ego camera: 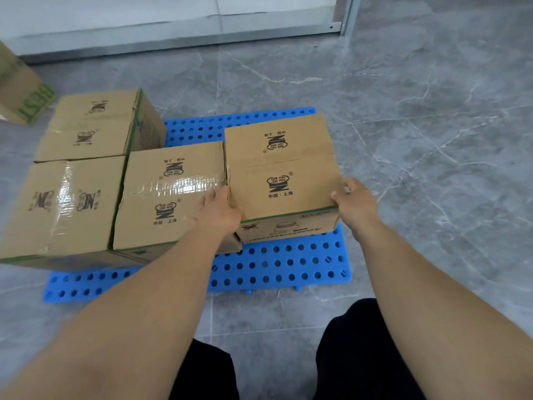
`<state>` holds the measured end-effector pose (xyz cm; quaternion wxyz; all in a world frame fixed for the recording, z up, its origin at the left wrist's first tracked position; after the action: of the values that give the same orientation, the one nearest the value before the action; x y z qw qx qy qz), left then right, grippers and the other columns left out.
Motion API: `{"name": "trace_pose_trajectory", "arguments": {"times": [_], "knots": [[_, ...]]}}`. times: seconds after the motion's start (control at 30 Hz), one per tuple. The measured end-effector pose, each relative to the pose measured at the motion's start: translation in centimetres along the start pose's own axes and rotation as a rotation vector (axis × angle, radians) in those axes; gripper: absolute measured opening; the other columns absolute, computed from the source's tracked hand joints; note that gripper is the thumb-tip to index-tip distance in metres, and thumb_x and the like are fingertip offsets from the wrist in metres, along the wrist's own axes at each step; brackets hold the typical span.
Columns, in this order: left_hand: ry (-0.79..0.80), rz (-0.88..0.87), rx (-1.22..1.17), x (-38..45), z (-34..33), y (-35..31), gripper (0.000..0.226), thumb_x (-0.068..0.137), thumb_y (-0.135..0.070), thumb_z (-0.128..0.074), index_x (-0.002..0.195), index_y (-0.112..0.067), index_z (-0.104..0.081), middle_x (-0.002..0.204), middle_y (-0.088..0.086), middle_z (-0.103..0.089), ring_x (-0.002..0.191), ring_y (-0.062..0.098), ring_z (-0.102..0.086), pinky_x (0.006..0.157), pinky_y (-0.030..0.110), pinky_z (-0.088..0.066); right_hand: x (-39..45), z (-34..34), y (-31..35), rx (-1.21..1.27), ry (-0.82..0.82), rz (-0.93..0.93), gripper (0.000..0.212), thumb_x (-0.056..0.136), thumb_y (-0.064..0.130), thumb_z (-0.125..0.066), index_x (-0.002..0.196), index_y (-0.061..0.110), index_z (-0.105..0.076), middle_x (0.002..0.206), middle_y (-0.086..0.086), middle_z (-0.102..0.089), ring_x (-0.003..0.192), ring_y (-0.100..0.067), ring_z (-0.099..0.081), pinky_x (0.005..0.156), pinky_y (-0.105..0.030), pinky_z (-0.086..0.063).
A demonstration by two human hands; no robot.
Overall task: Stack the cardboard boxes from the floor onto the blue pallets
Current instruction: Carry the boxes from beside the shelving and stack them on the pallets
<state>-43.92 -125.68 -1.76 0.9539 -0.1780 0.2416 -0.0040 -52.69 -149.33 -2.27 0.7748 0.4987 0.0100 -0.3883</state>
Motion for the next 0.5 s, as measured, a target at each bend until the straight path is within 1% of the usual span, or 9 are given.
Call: {"name": "trace_pose_trajectory", "arguments": {"times": [0.03, 0.07, 0.13, 0.17, 0.27, 0.33, 0.4, 0.5], "knots": [[0.014, 0.009, -0.003, 0.0, -0.2, 0.1, 0.060, 0.089, -0.024, -0.053, 0.143, -0.023, -0.028, 0.148, 0.006, -0.032, 0.136, 0.030, -0.029, 0.110, 0.056, -0.026, -0.1, -0.1, -0.1, -0.003, -0.001, -0.009, 0.041, 0.093, 0.016, -0.048, 0.134, 0.019, -0.046, 0.136, -0.005, -0.051, 0.107, -0.022, -0.055, 0.086, -0.034, -0.046], [0.027, 0.014, -0.014, 0.0, -0.4, 0.1, 0.058, 0.089, -0.023, -0.053, 0.143, -0.023, -0.030, 0.147, 0.006, -0.034, 0.135, 0.029, -0.031, 0.109, 0.055, -0.028, -0.1, -0.2, -0.3, -0.005, -0.003, -0.016, 0.041, 0.093, 0.016, -0.047, 0.133, 0.019, -0.047, 0.136, -0.006, -0.051, 0.108, -0.023, -0.055, 0.087, -0.035, -0.046], [0.041, 0.019, -0.034, 0.0, -0.9, 0.2, 0.057, 0.089, -0.020, -0.054, 0.142, -0.021, -0.031, 0.147, 0.005, -0.035, 0.135, 0.028, -0.032, 0.109, 0.054, -0.030, -0.2, -0.5, -0.6, -0.010, -0.006, -0.027, 0.042, 0.092, 0.016, -0.047, 0.134, 0.020, -0.045, 0.137, -0.005, -0.050, 0.103, -0.022, -0.056, 0.085, -0.035, -0.048], [0.038, 0.016, -0.026, 0.1, -1.1, 0.2, 0.059, 0.089, -0.020, -0.054, 0.143, -0.021, -0.030, 0.148, 0.004, -0.033, 0.136, 0.028, -0.031, 0.109, 0.054, -0.029, -0.1, -0.6, -0.8, -0.009, -0.005, -0.035, 0.043, 0.092, 0.016, -0.047, 0.135, 0.020, -0.044, 0.137, -0.005, -0.050, 0.098, -0.020, -0.056, 0.083, -0.035, -0.048], [0.014, 0.009, 0.047, 0.4, -1.8, 0.4, 0.068, 0.088, -0.017, -0.055, 0.147, -0.019, -0.022, 0.153, 0.004, -0.023, 0.141, 0.027, -0.021, 0.114, 0.052, -0.020, 0.0, -1.2, -1.6, 0.015, 0.003, -0.059, 0.043, 0.093, 0.015, -0.047, 0.136, 0.020, -0.043, 0.133, -0.006, -0.052, 0.076, -0.012, -0.055, 0.068, -0.030, -0.049], [0.015, 0.021, 0.078, 0.4, -2.0, 0.5, 0.073, 0.087, -0.013, -0.054, 0.149, -0.021, -0.016, 0.157, 0.002, -0.014, 0.144, 0.026, -0.012, 0.116, 0.052, -0.014, -0.2, -1.6, -2.0, 0.019, 0.007, -0.072, 0.043, 0.093, 0.014, -0.046, 0.136, 0.021, -0.043, 0.128, -0.007, -0.055, 0.073, -0.012, -0.055, 0.070, -0.033, -0.052], [0.018, 0.026, 0.106, 0.2, -2.0, 0.6, 0.074, 0.088, -0.011, -0.052, 0.150, -0.021, -0.013, 0.157, 0.000, -0.009, 0.144, 0.026, -0.007, 0.116, 0.052, -0.012, -0.3, -1.8, -2.1, 0.017, 0.005, -0.074, 0.043, 0.093, 0.014, -0.047, 0.136, 0.021, -0.043, 0.125, -0.007, -0.056, 0.073, -0.013, -0.055, 0.073, -0.034, -0.052], [0.018, 0.029, 0.133, 0.1, -2.0, 0.5, 0.072, 0.088, -0.009, -0.049, 0.149, -0.021, -0.013, 0.158, -0.001, -0.008, 0.144, 0.026, -0.005, 0.116, 0.052, -0.011, -0.2, -1.9, -2.2, 0.016, -0.004, -0.074, 0.044, 0.093, 0.014, -0.047, 0.136, 0.021, -0.042, 0.128, -0.006, -0.054, 0.069, -0.009, -0.053, 0.066, -0.030, -0.050]]}}
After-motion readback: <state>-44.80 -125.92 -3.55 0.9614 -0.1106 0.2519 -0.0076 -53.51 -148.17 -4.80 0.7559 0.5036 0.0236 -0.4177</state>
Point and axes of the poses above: each hand's wrist, its own x-axis towards the middle knuckle, its own z-axis out of the back of the hand, y = z × x, the point moved 2 cm from there along x, towards the middle knuckle
